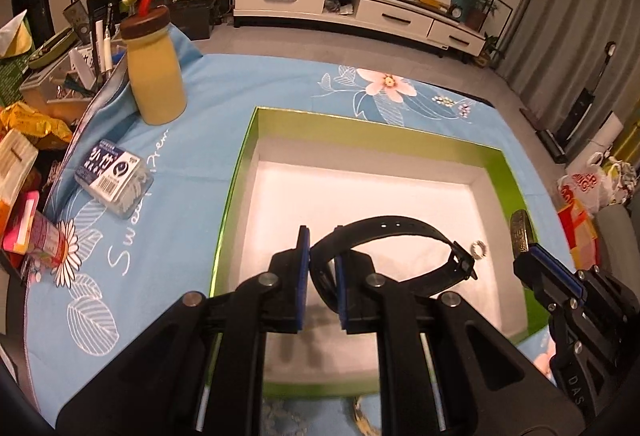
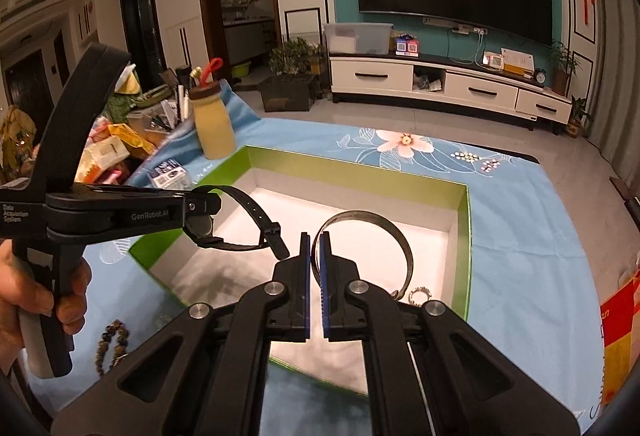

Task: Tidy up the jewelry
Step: 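Carry the bangle and strap into the green box and open both tools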

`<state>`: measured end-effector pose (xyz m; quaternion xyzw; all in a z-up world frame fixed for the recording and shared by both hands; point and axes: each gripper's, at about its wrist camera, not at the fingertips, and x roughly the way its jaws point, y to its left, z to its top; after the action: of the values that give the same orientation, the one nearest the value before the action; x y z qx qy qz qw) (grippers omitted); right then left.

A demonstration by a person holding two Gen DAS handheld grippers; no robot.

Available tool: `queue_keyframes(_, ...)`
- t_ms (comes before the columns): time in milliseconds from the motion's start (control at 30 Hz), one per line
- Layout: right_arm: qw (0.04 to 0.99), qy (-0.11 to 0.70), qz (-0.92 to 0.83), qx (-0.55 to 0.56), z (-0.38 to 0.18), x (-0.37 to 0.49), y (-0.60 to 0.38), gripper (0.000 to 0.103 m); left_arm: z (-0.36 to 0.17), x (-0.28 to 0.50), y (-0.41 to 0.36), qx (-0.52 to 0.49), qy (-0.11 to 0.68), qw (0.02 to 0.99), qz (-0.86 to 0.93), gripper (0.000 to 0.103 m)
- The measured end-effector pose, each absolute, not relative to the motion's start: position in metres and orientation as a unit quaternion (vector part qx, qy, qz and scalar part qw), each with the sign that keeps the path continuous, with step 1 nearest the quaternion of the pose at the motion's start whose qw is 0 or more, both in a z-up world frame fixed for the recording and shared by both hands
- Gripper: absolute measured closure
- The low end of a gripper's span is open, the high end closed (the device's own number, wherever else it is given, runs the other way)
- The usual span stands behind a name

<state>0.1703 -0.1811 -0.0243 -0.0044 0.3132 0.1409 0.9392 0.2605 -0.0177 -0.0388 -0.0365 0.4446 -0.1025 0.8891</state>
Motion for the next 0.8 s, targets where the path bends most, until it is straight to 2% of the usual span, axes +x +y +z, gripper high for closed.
queue_keyframes(33, 0.939, 0.315, 0.136, -0.007, -0.025, 0.175, -0.18, 0.1, -0.04, 0.265, -0.02, -0.033, 0.447, 0.889, -0.099, 0.091)
queue_keyframes(100, 0.941, 0.317, 0.122, -0.008, -0.026, 0.183, -0.181, 0.097, -0.044, 0.277, -0.022, -0.028, 0.453, 0.887, -0.087, 0.084)
queue_keyframes(133, 0.94, 0.321, 0.113, -0.006, -0.026, 0.189, -0.182, 0.095, -0.045, 0.279, -0.023, -0.028, 0.456, 0.886, -0.086, 0.073)
queue_keyframes(200, 0.94, 0.326, 0.102, 0.012, -0.026, 0.198, -0.188, 0.081, -0.046, 0.282, -0.026, -0.025, 0.456, 0.886, -0.082, 0.067)
queue_keyframes(233, 0.94, 0.326, 0.099, 0.022, -0.026, 0.199, -0.191, 0.078, -0.045, 0.281, -0.028, -0.023, 0.454, 0.887, -0.084, 0.065)
queue_keyframes(267, 0.94, 0.325, 0.096, 0.032, -0.025, 0.2, -0.195, 0.072, -0.043, 0.279, -0.029, -0.022, 0.451, 0.888, -0.091, 0.056)
queue_keyframes(333, 0.942, 0.32, 0.092, 0.045, -0.023, 0.197, -0.203, 0.067, -0.038, 0.274, -0.031, -0.012, 0.441, 0.892, -0.099, 0.047)
queue_keyframes(433, 0.944, 0.315, 0.083, 0.061, -0.02, 0.188, -0.218, 0.067, -0.029, 0.265, -0.031, 0.0, 0.428, 0.897, -0.106, 0.041)
queue_keyframes(800, 0.944, 0.31, 0.075, 0.081, -0.015, 0.123, -0.254, 0.065, 0.002, 0.213, 0.015, -0.027, 0.395, 0.913, -0.099, 0.031)
